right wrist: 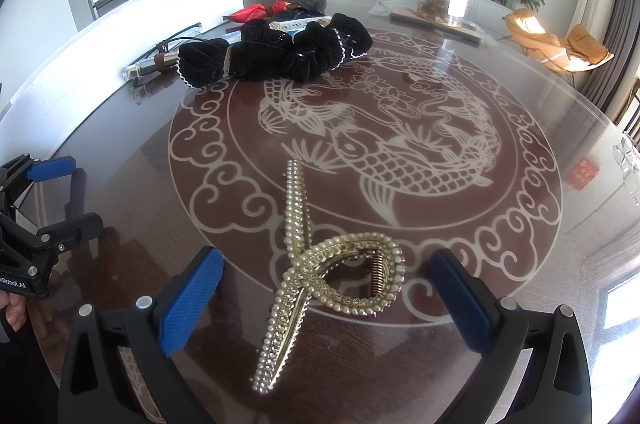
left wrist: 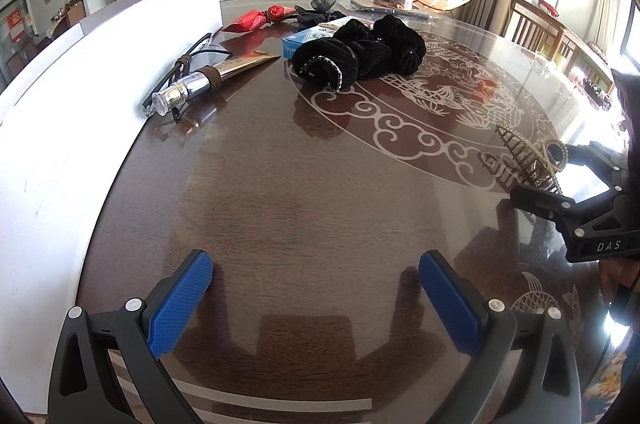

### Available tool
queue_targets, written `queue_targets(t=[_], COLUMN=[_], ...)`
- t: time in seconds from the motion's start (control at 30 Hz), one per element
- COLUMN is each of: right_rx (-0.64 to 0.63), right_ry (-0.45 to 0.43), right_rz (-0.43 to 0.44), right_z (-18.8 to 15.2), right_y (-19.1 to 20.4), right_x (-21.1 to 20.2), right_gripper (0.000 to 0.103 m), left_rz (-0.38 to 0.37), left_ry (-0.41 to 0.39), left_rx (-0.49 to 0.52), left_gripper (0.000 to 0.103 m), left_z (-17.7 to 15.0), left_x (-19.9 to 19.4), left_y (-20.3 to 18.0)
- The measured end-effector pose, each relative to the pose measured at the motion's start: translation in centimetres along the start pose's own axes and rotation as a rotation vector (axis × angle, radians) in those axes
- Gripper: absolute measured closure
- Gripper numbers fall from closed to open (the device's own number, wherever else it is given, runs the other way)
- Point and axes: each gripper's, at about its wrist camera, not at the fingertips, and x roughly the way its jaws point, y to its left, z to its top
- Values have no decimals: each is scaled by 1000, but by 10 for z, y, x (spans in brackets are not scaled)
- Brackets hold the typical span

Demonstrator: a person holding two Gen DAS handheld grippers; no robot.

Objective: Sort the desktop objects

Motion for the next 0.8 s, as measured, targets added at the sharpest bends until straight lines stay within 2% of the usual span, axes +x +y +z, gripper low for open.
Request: queue_targets(t=[0.07, 0.13, 0.2, 0.37, 0.47, 0.7, 0.77, 0.8], right_rx=[0, 0, 0, 0, 0, 0, 0, 0], right_ry=[0, 0, 0, 0, 0, 0, 0, 0], right_rz=[0, 0, 0, 0, 0, 1, 0, 1], right_z=[0, 0, 0, 0, 0, 0, 0, 0], right_y=[0, 0, 0, 0, 0, 0, 0, 0], right_x=[0, 0, 0, 0, 0, 0, 0, 0], right_gripper=[0, 0, 0, 0, 0, 0, 0, 0], left_rz=[-109, -144, -156, -155, -159, -74, -74, -74], left_ry=[-34, -43, -47, -45, 10, 126, 111, 96], left_rx=[-70, -101, -80, 25, 42, 49, 69, 79], left_gripper=[0, 0, 0, 0, 0, 0, 0, 4], left_z=[11, 30, 53, 111, 136, 154, 152, 151], left_x=[-6, -7, -6, 11, 39, 104, 109, 108], left_y=[15, 25, 25, 3, -5, -11, -13, -14])
